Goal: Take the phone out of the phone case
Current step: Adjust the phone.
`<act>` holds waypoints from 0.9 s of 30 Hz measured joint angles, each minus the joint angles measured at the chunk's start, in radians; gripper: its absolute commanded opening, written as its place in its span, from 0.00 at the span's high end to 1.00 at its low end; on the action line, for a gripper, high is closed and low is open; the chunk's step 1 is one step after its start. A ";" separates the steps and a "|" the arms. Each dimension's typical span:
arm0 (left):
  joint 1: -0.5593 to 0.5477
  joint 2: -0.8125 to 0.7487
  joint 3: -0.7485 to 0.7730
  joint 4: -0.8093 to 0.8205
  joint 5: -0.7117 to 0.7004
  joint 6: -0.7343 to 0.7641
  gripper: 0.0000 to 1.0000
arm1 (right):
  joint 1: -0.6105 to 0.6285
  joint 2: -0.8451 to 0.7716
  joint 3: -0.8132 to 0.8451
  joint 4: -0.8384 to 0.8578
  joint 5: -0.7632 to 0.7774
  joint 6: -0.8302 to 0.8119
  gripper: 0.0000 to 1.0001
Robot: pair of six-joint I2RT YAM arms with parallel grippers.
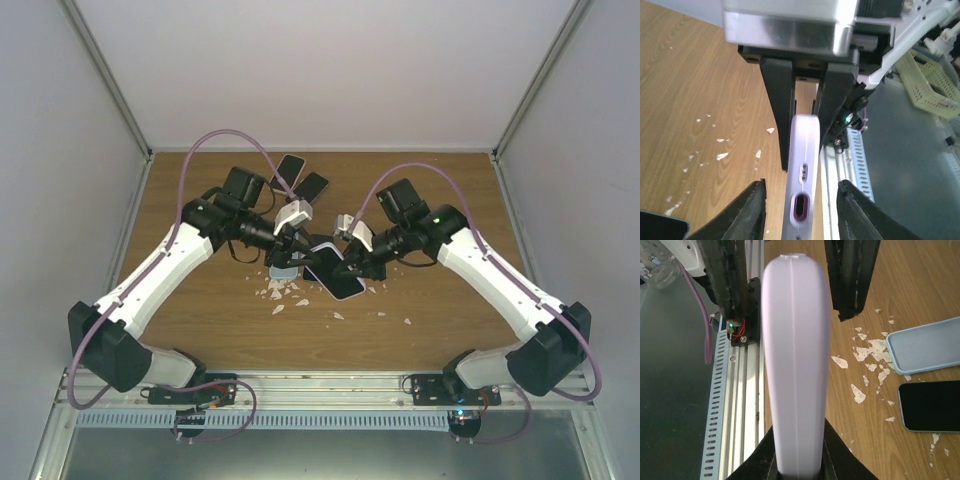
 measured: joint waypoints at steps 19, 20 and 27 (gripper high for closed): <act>0.196 0.006 -0.033 0.299 0.114 -0.335 1.00 | -0.161 0.034 0.198 0.095 -0.057 0.062 0.00; 0.225 -0.006 -0.059 0.359 0.125 -0.398 1.00 | -0.177 0.034 0.199 0.123 -0.074 0.086 0.01; 0.299 -0.087 -0.190 0.743 0.138 -0.747 1.00 | -0.219 0.036 0.106 0.397 -0.196 0.338 0.04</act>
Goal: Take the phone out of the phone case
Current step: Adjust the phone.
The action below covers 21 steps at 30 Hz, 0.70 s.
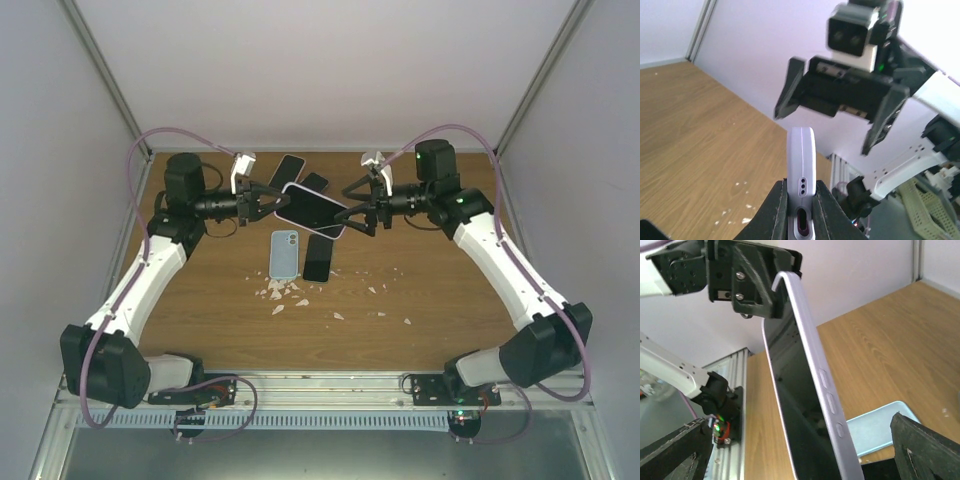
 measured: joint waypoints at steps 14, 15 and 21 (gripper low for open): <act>0.000 -0.045 -0.148 0.446 0.004 -0.389 1.00 | -0.005 0.032 -0.128 0.259 -0.119 0.270 0.64; 0.000 -0.046 -0.153 0.455 0.003 -0.398 1.00 | -0.005 0.031 -0.136 0.269 -0.128 0.283 0.71; 0.003 -0.049 -0.158 0.470 0.014 -0.378 0.98 | -0.007 0.025 -0.143 0.282 -0.206 0.321 0.99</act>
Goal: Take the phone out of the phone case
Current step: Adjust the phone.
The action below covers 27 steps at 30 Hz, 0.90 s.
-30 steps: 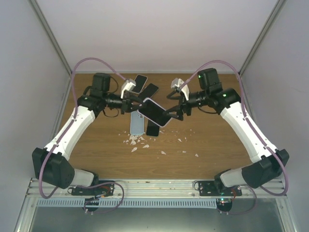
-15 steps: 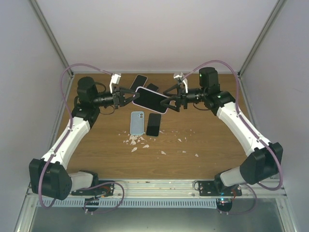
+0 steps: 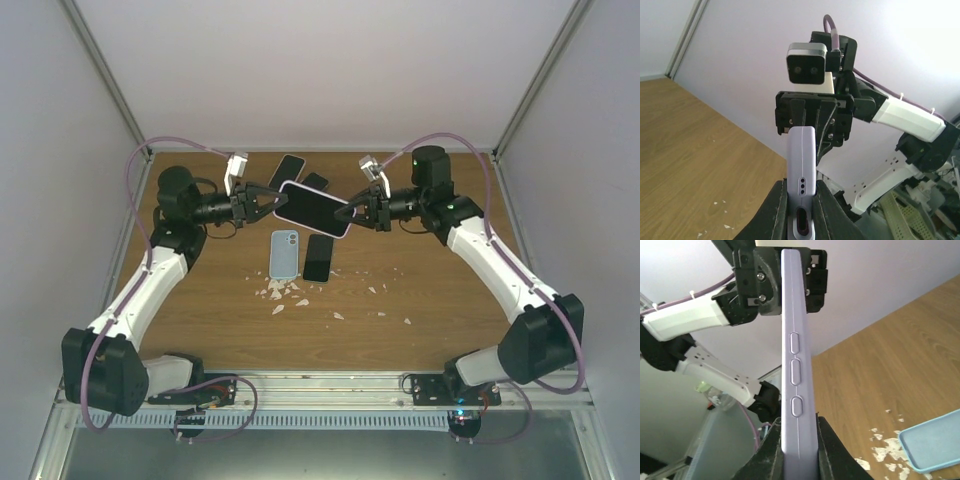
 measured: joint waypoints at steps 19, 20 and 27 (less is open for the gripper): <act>-0.004 0.163 0.496 -1.100 0.054 1.013 0.33 | 0.000 -0.009 0.129 -0.504 0.155 -0.489 0.99; -0.008 0.179 0.521 -1.146 0.043 1.064 0.33 | 0.000 -0.009 0.131 -0.531 0.167 -0.515 1.00; -0.119 0.227 0.573 -1.382 -0.092 1.308 0.35 | 0.008 -0.011 0.126 -0.639 0.260 -0.647 0.99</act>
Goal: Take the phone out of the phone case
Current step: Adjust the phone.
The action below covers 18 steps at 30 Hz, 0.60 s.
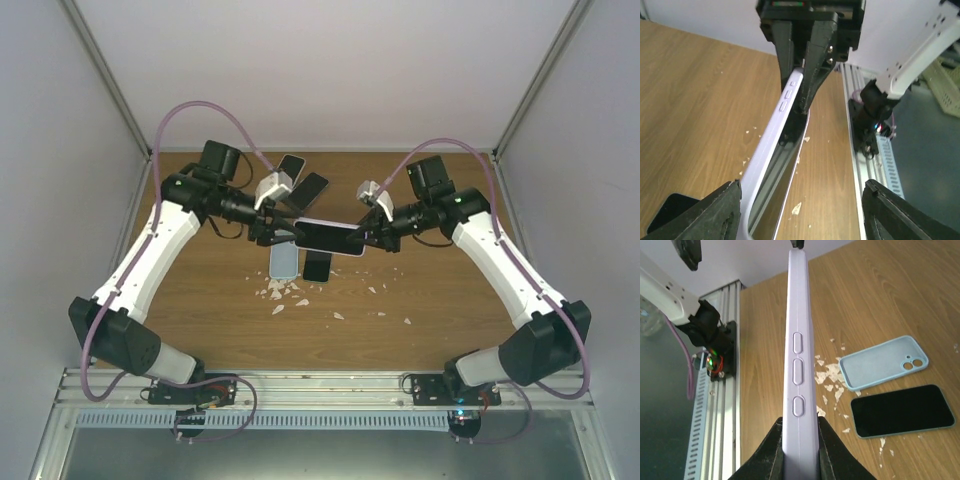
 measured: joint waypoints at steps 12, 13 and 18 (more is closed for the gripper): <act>-0.248 0.017 0.001 -0.082 -0.326 0.163 0.57 | 0.140 -0.003 -0.026 -0.079 0.162 -0.105 1.00; -0.261 0.023 0.001 -0.089 -0.342 0.171 0.60 | 0.150 -0.003 -0.027 -0.082 0.171 -0.108 0.99; -0.307 0.027 -0.035 -0.087 -0.409 0.196 0.83 | 0.180 -0.003 -0.027 -0.111 0.212 -0.119 0.99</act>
